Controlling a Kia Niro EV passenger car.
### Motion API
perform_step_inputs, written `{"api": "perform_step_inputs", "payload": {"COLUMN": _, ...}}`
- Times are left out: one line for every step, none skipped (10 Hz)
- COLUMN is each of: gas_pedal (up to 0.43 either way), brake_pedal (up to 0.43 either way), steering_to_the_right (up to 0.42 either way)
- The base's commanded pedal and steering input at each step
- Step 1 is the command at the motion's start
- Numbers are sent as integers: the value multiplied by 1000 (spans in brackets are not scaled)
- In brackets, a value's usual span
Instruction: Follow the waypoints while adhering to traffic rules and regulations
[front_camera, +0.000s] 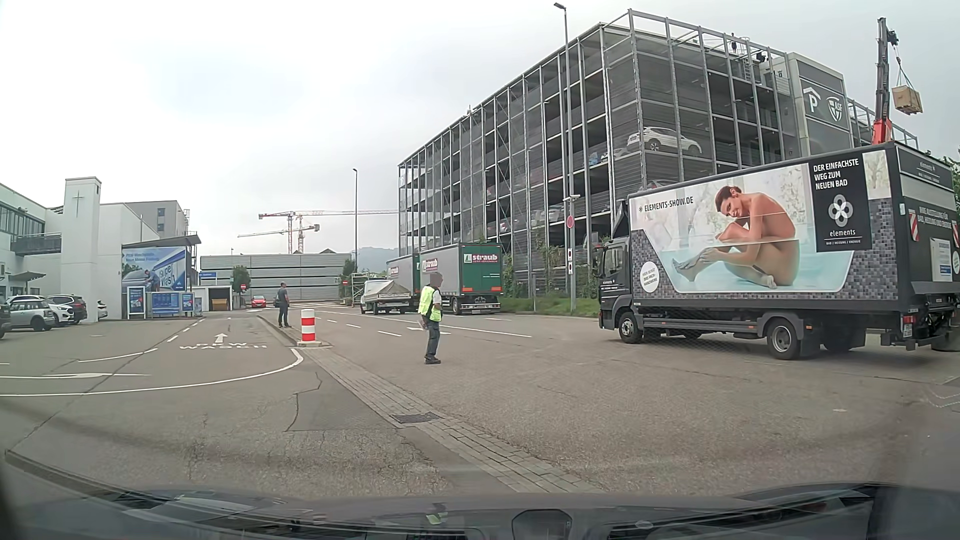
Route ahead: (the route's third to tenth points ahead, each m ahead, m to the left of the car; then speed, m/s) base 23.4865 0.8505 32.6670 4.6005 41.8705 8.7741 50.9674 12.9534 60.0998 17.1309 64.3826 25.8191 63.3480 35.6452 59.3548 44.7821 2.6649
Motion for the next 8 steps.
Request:
{"api": "perform_step_inputs", "payload": {"gas_pedal": 20, "brake_pedal": 0, "steering_to_the_right": -112}}
{"api": "perform_step_inputs", "payload": {"gas_pedal": 39, "brake_pedal": 0, "steering_to_the_right": -112}}
{"api": "perform_step_inputs", "payload": {"gas_pedal": 39, "brake_pedal": 0, "steering_to_the_right": -108}}
{"api": "perform_step_inputs", "payload": {"gas_pedal": 59, "brake_pedal": 0, "steering_to_the_right": -103}}
{"api": "perform_step_inputs", "payload": {"gas_pedal": 59, "brake_pedal": 0, "steering_to_the_right": -101}}
{"api": "perform_step_inputs", "payload": {"gas_pedal": 59, "brake_pedal": 0, "steering_to_the_right": -97}}
{"api": "perform_step_inputs", "payload": {"gas_pedal": 59, "brake_pedal": 0, "steering_to_the_right": -90}}
{"api": "perform_step_inputs", "payload": {"gas_pedal": 59, "brake_pedal": 0, "steering_to_the_right": -84}}
